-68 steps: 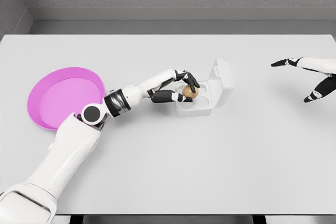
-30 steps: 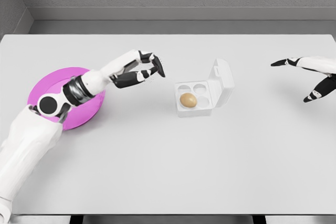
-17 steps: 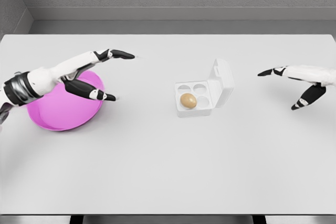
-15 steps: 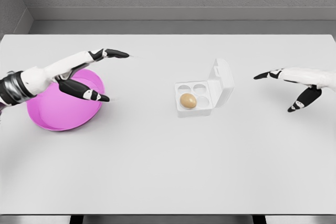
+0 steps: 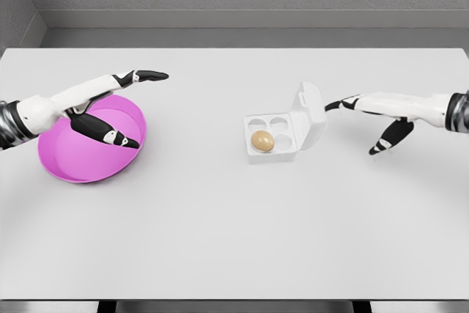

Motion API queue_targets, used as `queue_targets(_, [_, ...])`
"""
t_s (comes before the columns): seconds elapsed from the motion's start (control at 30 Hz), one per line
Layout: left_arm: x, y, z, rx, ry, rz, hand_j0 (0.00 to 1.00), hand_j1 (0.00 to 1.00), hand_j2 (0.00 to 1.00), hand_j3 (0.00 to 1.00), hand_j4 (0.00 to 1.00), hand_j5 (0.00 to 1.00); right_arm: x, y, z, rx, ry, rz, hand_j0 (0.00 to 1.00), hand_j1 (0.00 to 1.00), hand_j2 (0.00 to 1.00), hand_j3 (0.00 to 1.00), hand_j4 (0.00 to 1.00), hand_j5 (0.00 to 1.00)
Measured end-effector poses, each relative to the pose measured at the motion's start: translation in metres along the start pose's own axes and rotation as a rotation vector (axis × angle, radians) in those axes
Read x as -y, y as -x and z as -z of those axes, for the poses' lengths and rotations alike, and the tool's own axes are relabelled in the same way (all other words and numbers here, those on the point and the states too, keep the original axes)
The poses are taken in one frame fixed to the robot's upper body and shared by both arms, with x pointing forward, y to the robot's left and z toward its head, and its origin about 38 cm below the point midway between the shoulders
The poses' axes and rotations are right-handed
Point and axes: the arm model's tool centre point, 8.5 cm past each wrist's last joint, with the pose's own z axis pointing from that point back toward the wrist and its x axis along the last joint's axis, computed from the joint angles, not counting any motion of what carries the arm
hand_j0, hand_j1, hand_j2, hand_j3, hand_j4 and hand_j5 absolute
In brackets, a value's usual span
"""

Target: Pack egg into the box and close the box lid

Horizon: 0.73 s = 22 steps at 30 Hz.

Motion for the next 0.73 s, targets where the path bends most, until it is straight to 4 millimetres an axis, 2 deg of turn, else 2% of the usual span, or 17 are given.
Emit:
queue_targets(0.27, [-0.003, 0.002, -0.006, -0.023, 0.002, 0.009, 1.0, 1.0, 1.0, 1.0, 1.0, 1.0, 0.008, -0.024, 0.008, 0.063, 0.003, -0.048, 1.0, 1.0, 1.0, 1.0, 1.0, 1.0])
queue_targets(0.47, [-0.005, 0.004, -0.011, -0.038, -0.001, 0.012, 1.0, 1.0, 1.0, 1.0, 1.0, 1.0, 0.01, -0.054, 0.031, 0.159, 0.002, -0.078, 1.0, 1.0, 1.0, 1.0, 1.0, 1.0])
queue_targets(0.57, [-0.006, 0.005, -0.011, -0.041, -0.002, 0.011, 1.0, 1.0, 1.0, 1.0, 1.0, 1.0, 0.027, -0.065, 0.034, 0.182, 0.024, -0.114, 1.0, 1.0, 1.0, 1.0, 1.0, 1.0])
queue_targets(0.63, [-0.006, 0.006, -0.012, -0.045, -0.002, 0.011, 1.0, 1.0, 1.0, 1.0, 1.0, 1.0, 0.034, -0.06, 0.026, 0.162, 0.043, -0.117, 1.0, 1.0, 1.0, 1.0, 1.0, 1.0])
queue_targets(0.73, [-0.005, 0.008, -0.014, -0.055, 0.0, 0.014, 1.0, 1.0, 1.0, 1.0, 1.0, 1.0, 0.041, -0.041, 0.012, 0.104, 0.069, -0.098, 1.0, 1.0, 1.0, 1.0, 1.0, 1.0])
